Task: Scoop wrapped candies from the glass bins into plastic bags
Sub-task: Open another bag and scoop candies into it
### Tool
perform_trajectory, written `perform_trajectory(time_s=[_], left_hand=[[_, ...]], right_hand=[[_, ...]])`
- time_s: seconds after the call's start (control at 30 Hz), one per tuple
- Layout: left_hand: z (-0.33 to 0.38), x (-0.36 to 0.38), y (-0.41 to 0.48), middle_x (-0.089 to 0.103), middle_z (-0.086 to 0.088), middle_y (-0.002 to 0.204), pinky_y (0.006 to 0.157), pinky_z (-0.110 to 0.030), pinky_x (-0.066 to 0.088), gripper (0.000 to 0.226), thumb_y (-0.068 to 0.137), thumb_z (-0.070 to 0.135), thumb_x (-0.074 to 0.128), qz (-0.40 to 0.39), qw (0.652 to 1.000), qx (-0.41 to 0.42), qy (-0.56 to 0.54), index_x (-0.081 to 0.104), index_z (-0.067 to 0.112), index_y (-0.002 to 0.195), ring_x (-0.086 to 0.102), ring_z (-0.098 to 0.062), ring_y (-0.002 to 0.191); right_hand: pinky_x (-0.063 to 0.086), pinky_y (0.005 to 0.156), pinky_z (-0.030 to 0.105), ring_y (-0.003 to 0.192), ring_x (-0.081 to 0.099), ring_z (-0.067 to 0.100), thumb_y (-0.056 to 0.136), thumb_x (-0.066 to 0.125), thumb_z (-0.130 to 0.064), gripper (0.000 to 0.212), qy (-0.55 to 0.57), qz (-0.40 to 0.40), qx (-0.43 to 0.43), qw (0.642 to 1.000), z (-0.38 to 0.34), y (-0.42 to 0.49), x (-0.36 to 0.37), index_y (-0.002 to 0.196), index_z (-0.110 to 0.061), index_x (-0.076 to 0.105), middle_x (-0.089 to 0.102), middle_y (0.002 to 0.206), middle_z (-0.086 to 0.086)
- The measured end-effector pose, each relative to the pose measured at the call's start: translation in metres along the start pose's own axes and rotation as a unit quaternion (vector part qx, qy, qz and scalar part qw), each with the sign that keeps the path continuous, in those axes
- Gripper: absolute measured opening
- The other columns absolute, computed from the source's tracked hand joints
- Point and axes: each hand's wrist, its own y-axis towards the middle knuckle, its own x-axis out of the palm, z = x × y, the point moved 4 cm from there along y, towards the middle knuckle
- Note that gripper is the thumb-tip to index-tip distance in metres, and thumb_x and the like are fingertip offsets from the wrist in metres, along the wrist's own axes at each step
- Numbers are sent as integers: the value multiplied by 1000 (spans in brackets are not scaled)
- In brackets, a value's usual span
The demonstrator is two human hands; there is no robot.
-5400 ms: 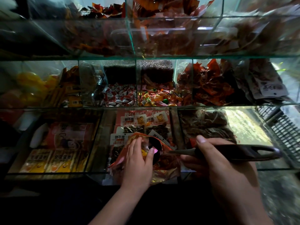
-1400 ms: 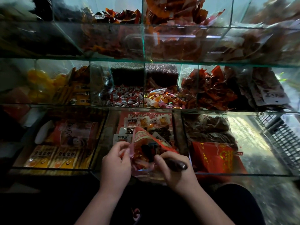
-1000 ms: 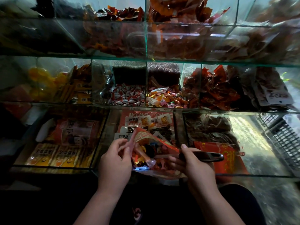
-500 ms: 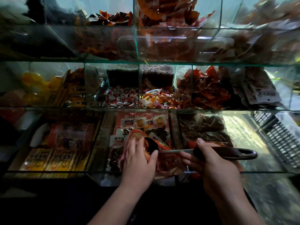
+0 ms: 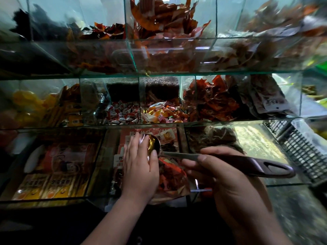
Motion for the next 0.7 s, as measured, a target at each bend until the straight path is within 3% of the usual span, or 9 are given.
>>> perform_trajectory(time_s=[0.1, 0.2, 0.3, 0.37, 0.4, 0.47, 0.53, 0.6, 0.7], left_hand=[[21, -9, 41, 17, 9, 166, 121, -28, -3, 58, 100, 49, 26, 20, 998, 58, 13, 34, 30, 154, -2, 1, 150], [43, -5, 101, 25, 3, 164, 124, -38, 10, 55, 101, 47, 31, -9, 993, 111, 28, 36, 29, 153, 14, -13, 152], [49, 12, 162, 31, -2, 162, 120, -40, 25, 52, 104, 43, 46, -84, 994, 74, 16, 36, 30, 153, 28, -25, 148], [45, 21, 191, 41, -6, 154, 113, -40, 37, 51, 103, 43, 49, -108, 994, 20, 8, 38, 28, 151, 42, -28, 140], [41, 23, 200, 46, -7, 149, 109, -39, 41, 51, 104, 45, 46, -105, 994, -2, 2, 40, 26, 150, 47, -29, 135], [32, 22, 206, 53, -5, 144, 95, -33, 45, 48, 104, 45, 45, -89, 994, -56, -23, 42, 28, 149, 55, -28, 126], [19, 16, 197, 60, 0, 135, 77, -22, 45, 44, 102, 34, 52, -68, 988, -107, -86, 46, 33, 146, 64, -16, 104], [10, 10, 179, 64, 7, 119, 58, -9, 44, 41, 101, 26, 55, -48, 982, -98, -151, 51, 32, 141, 60, 6, 78], [1, 1, 149, 62, 17, 106, 53, -4, 43, 31, 100, 26, 59, -17, 975, -82, -208, 59, 33, 130, 61, 8, 79]], right_hand=[[61, 62, 25, 82, 80, 30, 77, 73, -3, 28, 50, 5, -44, 998, -21, 10, 7, 69, -29, 78, 79, 77, 15], [62, 68, 25, 87, 80, 30, 82, 66, -10, 11, 114, 22, -83, 990, -30, 37, 10, 84, -17, 74, 79, 76, 6], [64, 74, 30, 90, 79, 28, 94, 65, -9, 6, 107, 82, -106, 985, -19, 79, 16, 93, -13, 69, 80, 82, 7], [64, 81, 34, 91, 79, 21, 96, 67, -9, 9, -5, 115, -158, 981, -8, 106, 17, 92, -15, 71, 80, 86, 9], [63, 82, 33, 90, 78, 16, 96, 69, -9, 6, -118, 107, -216, 963, -7, 119, 17, 93, -14, 73, 79, 89, 7], [59, 81, 29, 89, 72, 9, 93, 72, -9, 4, -329, 38, -310, 891, -3, 134, 20, 97, -9, 74, 75, 95, 1], [57, 87, 32, 95, 69, 11, 93, 70, -11, 11, -460, -45, -343, 818, 1, 145, 18, 103, -10, 74, 73, 101, 0], [56, 91, 34, 103, 67, 13, 92, 68, -13, 18, -511, -83, -361, 776, 1, 138, 13, 110, -12, 72, 71, 109, -1], [51, 97, 22, 113, 65, 5, 90, 68, -16, 22, -479, -72, -423, 766, -4, 118, 5, 111, -14, 72, 68, 116, -6]])
